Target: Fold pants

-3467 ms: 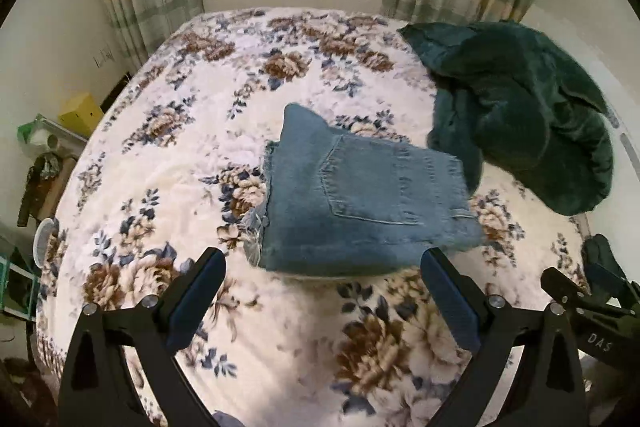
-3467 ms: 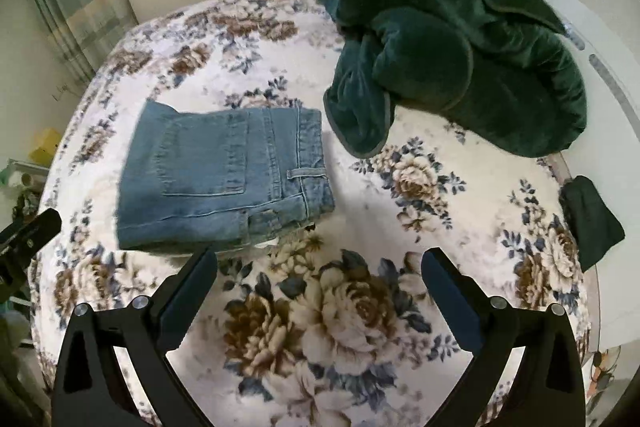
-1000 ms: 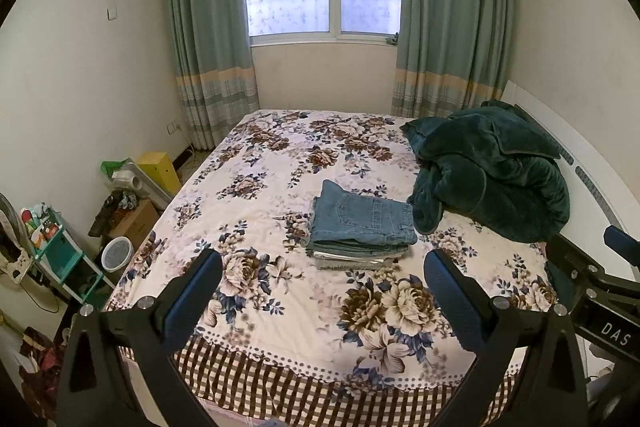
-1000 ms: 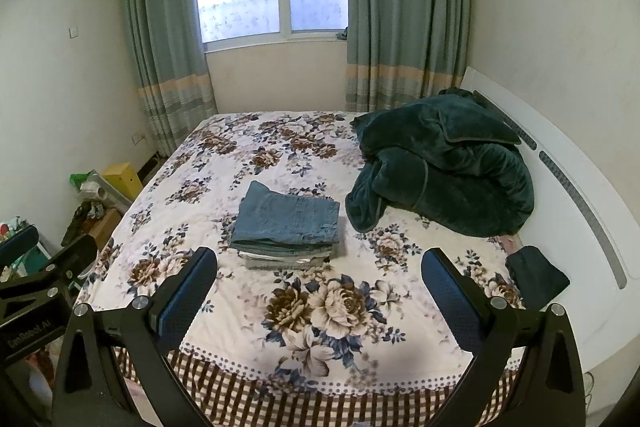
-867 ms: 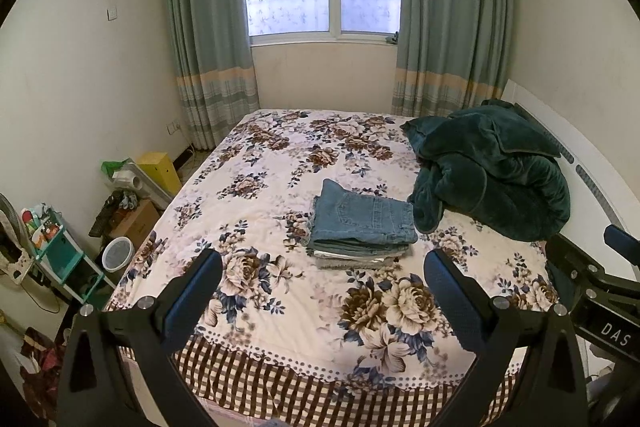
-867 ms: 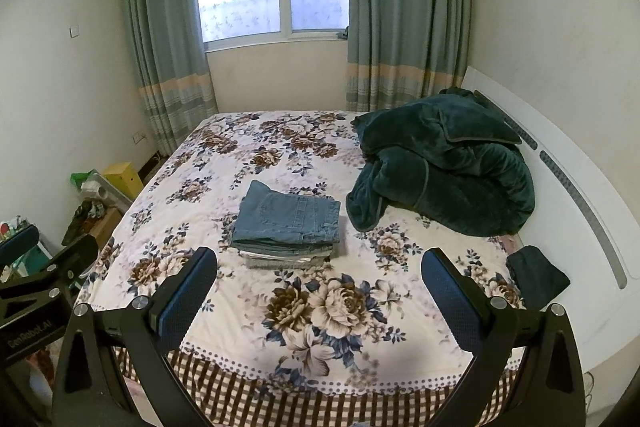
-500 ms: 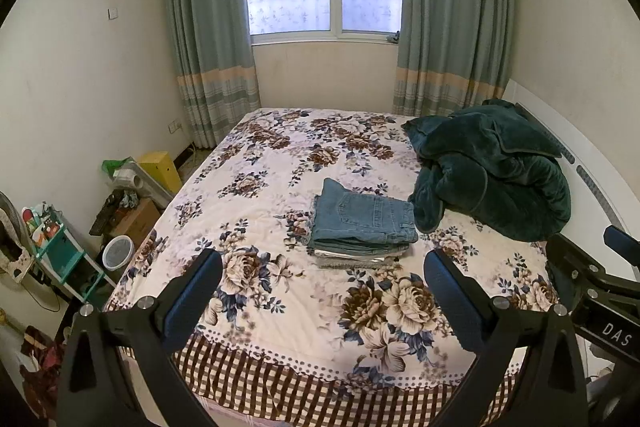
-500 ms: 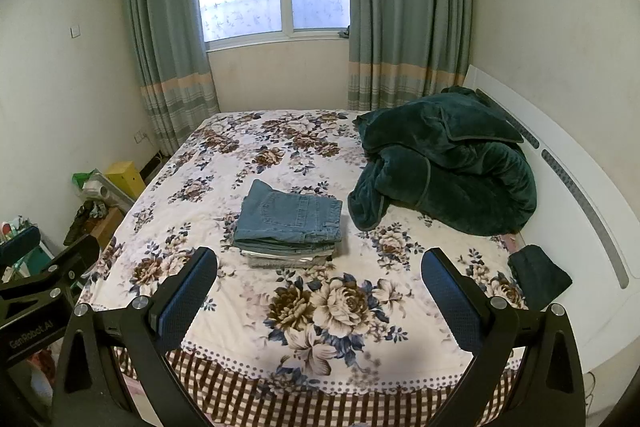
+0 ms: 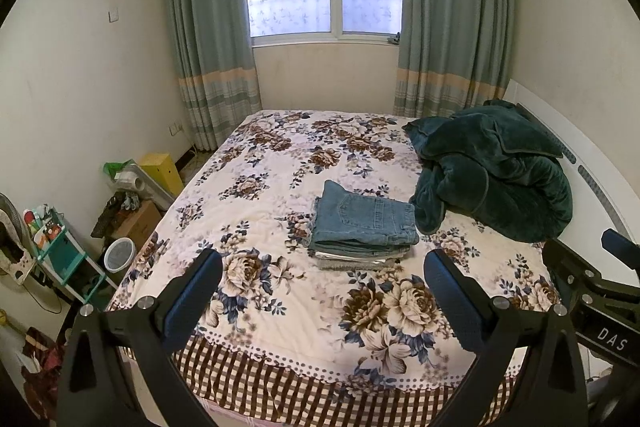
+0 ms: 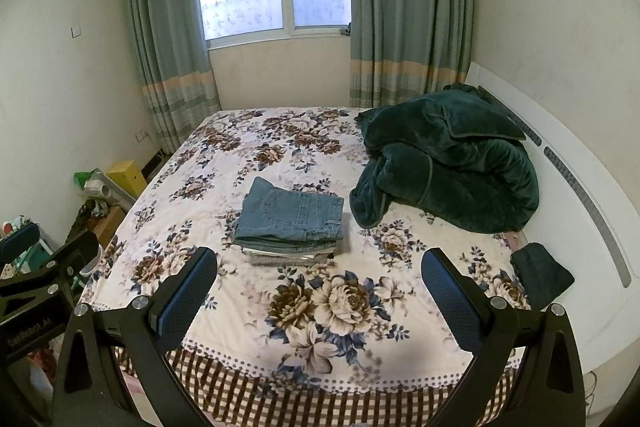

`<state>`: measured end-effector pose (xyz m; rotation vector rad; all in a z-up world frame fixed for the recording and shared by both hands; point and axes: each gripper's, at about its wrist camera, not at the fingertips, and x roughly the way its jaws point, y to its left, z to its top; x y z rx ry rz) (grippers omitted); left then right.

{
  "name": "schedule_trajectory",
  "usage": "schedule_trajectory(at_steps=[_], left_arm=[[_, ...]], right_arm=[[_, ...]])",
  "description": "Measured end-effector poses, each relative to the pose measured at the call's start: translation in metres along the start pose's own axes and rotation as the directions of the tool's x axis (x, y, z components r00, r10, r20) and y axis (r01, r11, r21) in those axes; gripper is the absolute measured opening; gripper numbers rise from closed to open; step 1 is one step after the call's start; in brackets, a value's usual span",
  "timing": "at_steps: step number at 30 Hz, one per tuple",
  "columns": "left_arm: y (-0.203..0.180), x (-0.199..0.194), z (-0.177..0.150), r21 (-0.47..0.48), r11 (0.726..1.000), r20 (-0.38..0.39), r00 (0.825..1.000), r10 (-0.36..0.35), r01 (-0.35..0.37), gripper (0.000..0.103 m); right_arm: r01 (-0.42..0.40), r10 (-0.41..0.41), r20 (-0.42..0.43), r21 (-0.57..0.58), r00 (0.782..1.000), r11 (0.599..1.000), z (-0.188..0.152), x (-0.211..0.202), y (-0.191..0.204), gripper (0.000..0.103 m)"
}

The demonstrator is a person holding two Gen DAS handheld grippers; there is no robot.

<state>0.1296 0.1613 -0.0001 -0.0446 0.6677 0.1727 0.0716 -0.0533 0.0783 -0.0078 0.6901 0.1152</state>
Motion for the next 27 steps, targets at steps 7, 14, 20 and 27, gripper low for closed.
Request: schedule_trajectory(at_steps=[7, 14, 20, 27], left_arm=[[0.0003, 0.0017, 0.0015, 0.006, 1.0, -0.002, 1.0, -0.005, 0.005, 0.103], [-0.0006, 0.001, 0.0, 0.005, 1.0, -0.002, 1.0, -0.003, 0.003, 0.103], [-0.0011, 0.0015, -0.0011, 0.008, 1.0, -0.001, 1.0, 0.003, -0.003, 0.103], [-0.002, 0.0002, -0.0054, 0.001, 1.0, -0.005, 1.0, -0.004, 0.004, 0.103]], right_arm=[[0.003, -0.003, -0.005, -0.002, 1.0, 1.0, -0.0049, 0.0006, -0.001, 0.103], [0.003, -0.003, -0.007, -0.003, 1.0, 1.0, -0.006, 0.001, -0.0016, 0.103], [0.003, -0.003, -0.005, -0.001, 1.0, 1.0, -0.0065, 0.0003, -0.0016, 0.103], [0.003, -0.003, -0.005, -0.002, 1.0, 1.0, -0.0066, 0.0014, -0.0037, 0.103]])
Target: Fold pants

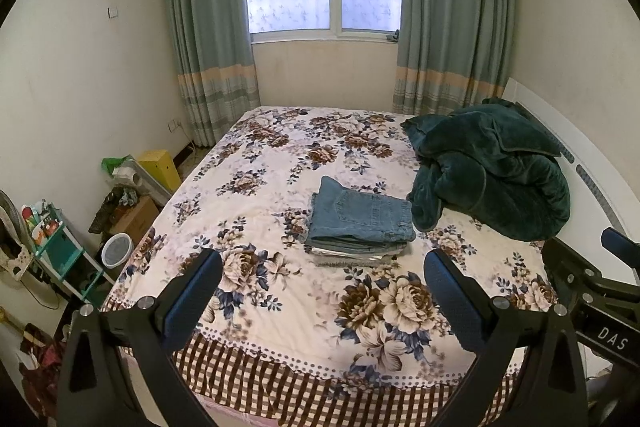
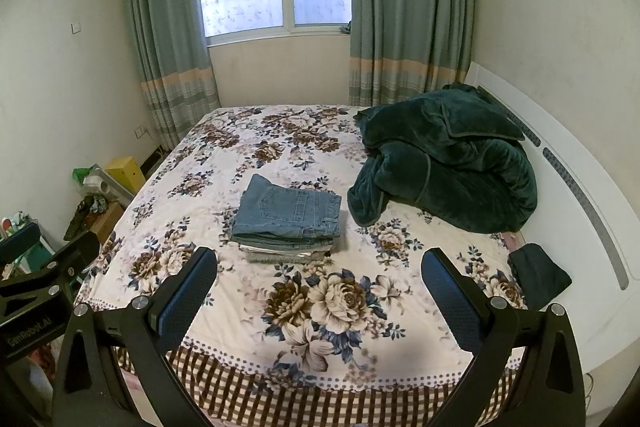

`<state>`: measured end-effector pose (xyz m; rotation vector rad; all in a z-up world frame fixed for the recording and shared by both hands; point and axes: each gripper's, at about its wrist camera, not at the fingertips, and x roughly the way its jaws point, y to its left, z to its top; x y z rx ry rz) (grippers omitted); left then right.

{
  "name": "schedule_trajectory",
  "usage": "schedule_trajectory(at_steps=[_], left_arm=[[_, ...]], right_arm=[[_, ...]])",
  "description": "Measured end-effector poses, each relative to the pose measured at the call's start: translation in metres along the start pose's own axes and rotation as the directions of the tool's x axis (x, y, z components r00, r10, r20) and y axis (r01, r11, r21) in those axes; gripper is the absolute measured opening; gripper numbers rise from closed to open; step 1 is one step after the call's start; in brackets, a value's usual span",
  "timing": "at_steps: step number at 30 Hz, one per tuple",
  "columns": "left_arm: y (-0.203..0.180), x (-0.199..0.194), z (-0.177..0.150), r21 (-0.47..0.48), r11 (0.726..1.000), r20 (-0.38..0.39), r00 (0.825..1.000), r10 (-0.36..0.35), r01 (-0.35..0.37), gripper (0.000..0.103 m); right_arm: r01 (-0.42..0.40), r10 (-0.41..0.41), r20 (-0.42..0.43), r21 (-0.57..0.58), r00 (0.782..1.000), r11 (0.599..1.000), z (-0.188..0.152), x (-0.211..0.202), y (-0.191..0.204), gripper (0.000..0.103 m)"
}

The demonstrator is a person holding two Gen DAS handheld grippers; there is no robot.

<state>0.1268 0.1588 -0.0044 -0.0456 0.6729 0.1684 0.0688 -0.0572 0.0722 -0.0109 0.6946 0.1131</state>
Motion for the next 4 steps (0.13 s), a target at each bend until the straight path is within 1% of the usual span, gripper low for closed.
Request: schedule_trajectory(at_steps=[4], left_arm=[[0.0, 0.0002, 0.0003, 0.001, 1.0, 0.003, 1.0, -0.002, 0.002, 0.103]], right_arm=[[-0.001, 0.001, -0.002, 0.001, 1.0, 1.0, -0.0003, -0.0003, -0.0002, 0.103]])
